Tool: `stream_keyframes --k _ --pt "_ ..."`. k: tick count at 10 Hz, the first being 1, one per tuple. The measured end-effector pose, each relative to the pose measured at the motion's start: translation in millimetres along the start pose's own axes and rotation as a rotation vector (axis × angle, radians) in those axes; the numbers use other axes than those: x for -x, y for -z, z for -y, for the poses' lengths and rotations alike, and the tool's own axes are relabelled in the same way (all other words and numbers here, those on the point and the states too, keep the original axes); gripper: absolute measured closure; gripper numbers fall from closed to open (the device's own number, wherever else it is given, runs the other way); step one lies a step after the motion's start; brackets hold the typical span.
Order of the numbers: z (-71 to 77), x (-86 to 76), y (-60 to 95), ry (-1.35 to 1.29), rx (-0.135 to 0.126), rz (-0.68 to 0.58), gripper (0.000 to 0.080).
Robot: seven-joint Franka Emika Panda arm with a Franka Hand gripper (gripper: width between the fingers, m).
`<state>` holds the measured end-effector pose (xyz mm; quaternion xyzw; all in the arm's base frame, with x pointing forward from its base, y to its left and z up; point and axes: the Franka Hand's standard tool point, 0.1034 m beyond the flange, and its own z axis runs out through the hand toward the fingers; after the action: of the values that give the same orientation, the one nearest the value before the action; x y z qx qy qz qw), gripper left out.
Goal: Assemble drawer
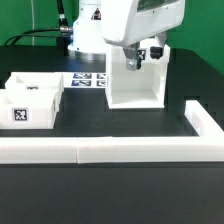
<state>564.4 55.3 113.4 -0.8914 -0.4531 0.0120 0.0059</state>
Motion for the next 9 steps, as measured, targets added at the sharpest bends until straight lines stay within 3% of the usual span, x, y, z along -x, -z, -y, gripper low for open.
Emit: stream_keyframes --k 7,9 --pt "0.1 0.0 -0.2 0.0 0.0 0.0 0.015" --pt "11.1 11.8 6.4 -0.103 -0.011 -0.002 0.015"
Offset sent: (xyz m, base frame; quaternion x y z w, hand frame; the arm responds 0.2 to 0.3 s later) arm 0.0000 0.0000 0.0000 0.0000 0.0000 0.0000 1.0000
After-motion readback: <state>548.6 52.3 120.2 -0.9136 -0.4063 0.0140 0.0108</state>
